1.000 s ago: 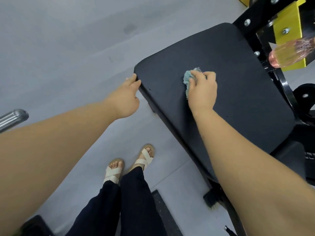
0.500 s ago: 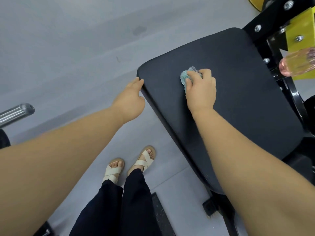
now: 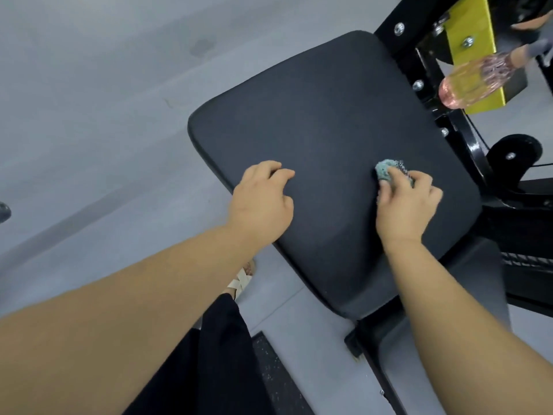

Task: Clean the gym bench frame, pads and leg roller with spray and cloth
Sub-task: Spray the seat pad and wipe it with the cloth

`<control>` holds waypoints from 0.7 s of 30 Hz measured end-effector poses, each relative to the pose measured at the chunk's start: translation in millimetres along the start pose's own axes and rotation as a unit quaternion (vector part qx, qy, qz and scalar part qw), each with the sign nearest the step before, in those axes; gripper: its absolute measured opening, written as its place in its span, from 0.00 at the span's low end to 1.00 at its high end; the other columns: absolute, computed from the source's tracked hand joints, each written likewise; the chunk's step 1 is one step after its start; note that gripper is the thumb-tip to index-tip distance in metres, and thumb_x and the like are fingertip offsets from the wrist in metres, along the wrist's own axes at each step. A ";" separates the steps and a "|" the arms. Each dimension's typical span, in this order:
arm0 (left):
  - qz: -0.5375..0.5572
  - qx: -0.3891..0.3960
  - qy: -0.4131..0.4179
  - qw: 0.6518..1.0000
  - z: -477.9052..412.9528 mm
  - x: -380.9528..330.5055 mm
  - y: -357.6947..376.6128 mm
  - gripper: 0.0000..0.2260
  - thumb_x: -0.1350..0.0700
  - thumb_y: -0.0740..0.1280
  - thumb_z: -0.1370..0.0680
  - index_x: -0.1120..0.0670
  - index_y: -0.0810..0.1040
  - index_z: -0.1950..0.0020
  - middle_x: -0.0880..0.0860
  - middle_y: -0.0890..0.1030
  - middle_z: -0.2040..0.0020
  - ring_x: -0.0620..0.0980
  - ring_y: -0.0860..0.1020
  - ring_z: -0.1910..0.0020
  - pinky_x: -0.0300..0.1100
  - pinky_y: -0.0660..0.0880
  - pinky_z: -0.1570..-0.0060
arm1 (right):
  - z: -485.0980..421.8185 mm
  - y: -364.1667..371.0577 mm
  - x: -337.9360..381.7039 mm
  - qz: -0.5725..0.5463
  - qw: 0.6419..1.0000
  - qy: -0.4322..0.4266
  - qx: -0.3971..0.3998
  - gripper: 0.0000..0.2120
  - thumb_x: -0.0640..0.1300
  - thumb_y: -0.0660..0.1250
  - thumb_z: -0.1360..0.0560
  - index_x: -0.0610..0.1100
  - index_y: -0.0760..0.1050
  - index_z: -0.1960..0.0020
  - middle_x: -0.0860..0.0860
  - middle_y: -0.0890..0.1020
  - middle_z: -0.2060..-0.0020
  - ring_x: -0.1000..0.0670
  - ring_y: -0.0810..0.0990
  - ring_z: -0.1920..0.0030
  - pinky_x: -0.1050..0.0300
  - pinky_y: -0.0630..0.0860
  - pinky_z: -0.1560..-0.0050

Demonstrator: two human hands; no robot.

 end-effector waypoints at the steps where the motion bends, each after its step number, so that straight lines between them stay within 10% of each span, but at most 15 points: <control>1: -0.013 0.004 -0.007 1.000 -1.4 -0.3 1.6 0.21 0.60 0.57 0.22 0.52 0.67 0.29 0.48 0.65 0.29 0.51 0.60 0.29 0.41 0.59 0.33 | 10.2 3.2 6.1 -0.019 0.999 0.033 0.000 0.12 0.43 0.64 0.26 0.44 0.80 0.44 0.39 0.76 0.45 0.34 0.72 0.52 0.47 0.69 0.51; 8: -0.072 0.061 0.026 0.995 -4.3 9.1 -1.3 0.22 0.60 0.57 0.23 0.53 0.65 0.28 0.46 0.62 0.26 0.51 0.61 0.30 0.42 0.59 0.32 | 82.1 0.7 80.8 -0.118 0.898 -0.412 0.101 0.12 0.40 0.64 0.28 0.49 0.75 0.45 0.44 0.79 0.53 0.43 0.73 0.63 0.53 0.72 0.63; 11: -0.099 0.105 0.047 0.988 -3.8 14.5 -3.5 0.23 0.60 0.56 0.22 0.52 0.62 0.26 0.45 0.59 0.25 0.50 0.58 0.27 0.42 0.56 0.29 | 6.9 4.8 36.2 -0.045 0.933 -0.355 0.028 0.10 0.47 0.62 0.28 0.49 0.79 0.49 0.43 0.80 0.52 0.40 0.75 0.62 0.50 0.75 0.63; 16: -0.077 0.092 0.017 0.993 -13.0 9.5 -10.3 0.20 0.60 0.55 0.21 0.50 0.68 0.29 0.43 0.64 0.27 0.50 0.63 0.31 0.40 0.59 0.34 | -50.4 17.7 12.3 -0.020 0.994 0.103 0.031 0.14 0.44 0.61 0.23 0.48 0.76 0.38 0.43 0.72 0.39 0.38 0.69 0.45 0.49 0.67 0.47; 21: 0.056 0.006 -0.094 0.994 -19.1 22.6 -22.0 0.14 0.63 0.57 0.24 0.52 0.81 0.49 0.47 0.79 0.47 0.50 0.74 0.43 0.38 0.68 0.43 | 22.3 30.4 136.2 -0.134 0.957 -0.244 0.083 0.08 0.40 0.67 0.32 0.45 0.80 0.54 0.42 0.78 0.56 0.41 0.73 0.63 0.52 0.74 0.64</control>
Point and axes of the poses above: each hand's wrist, its own z-axis away from the middle knuckle, its own y-axis out of the palm, x = y × z, the point moved 4 cm from there along -z, towards the middle knuckle
